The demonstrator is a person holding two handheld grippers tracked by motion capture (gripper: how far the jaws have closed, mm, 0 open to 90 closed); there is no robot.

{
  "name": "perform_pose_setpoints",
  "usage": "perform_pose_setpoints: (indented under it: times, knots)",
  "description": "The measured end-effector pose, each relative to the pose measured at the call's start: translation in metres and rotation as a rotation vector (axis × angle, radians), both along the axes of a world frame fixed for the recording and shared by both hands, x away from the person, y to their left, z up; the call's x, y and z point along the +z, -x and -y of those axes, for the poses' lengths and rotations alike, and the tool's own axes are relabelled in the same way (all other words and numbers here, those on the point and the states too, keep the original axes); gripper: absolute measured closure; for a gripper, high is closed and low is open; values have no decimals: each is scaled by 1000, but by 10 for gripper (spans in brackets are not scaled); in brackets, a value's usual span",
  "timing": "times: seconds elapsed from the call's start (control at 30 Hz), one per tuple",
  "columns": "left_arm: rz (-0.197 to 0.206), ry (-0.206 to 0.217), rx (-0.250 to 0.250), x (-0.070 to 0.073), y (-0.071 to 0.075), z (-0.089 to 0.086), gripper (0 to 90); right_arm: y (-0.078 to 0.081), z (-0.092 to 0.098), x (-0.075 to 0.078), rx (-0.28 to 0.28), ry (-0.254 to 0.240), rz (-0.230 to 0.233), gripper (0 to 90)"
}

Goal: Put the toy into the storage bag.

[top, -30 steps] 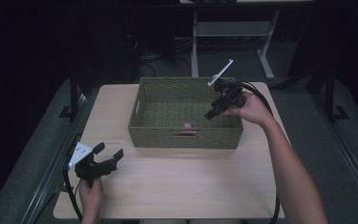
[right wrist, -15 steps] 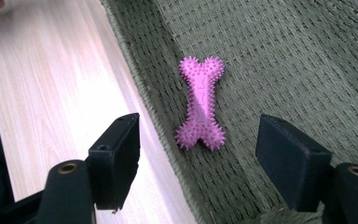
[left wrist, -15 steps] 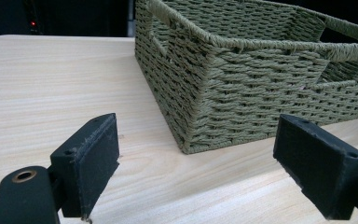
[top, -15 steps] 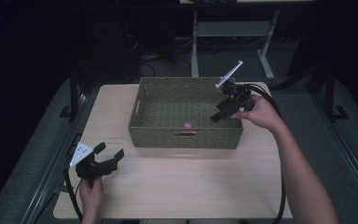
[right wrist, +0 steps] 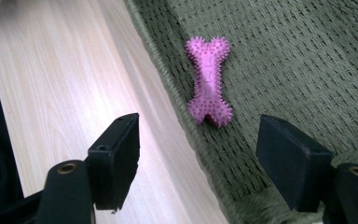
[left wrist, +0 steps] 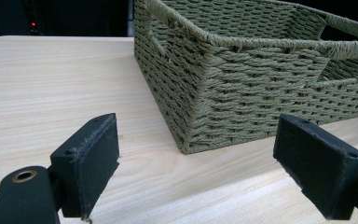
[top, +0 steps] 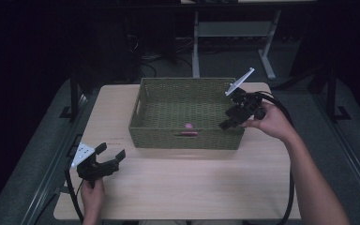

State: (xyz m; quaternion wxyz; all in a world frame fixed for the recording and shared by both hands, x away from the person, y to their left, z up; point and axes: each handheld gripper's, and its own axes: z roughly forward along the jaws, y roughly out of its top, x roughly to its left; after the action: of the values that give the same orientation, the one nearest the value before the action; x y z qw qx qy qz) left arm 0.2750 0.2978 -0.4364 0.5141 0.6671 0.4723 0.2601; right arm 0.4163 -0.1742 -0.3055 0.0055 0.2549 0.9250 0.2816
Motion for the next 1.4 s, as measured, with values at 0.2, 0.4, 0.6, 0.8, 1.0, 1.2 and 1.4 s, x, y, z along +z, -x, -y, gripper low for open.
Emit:
perform_pose_setpoints:
  times: [0.2, 0.4, 0.6, 0.8, 1.0, 1.2, 1.4]
  knots:
    - [0, -1, -2, 0, -1, 1, 137, 16, 8, 2, 7, -17, 24, 298]
    - [-1, -4, -6, 0, -1, 3, 137, 27, 16, 1, 6, -34, 34, 296]
    - [-2, -10, -8, 0, -1, 3, 136, 37, 21, -7, 5, -26, 35, 291]
    - [-1, -8, -4, 0, -1, 2, 136, 47, 29, -17, -5, -38, 35, 291]
    - [-1, -8, -4, 0, -1, 2, 136, 56, 37, -31, -27, -51, 27, 291]
    - [-1, -10, -7, 0, -1, 4, 137, 63, 45, -46, -38, -53, 13, 288]
    - [0, -6, -5, 0, -2, 4, 137, 70, 50, -60, -45, -58, 0, 289]
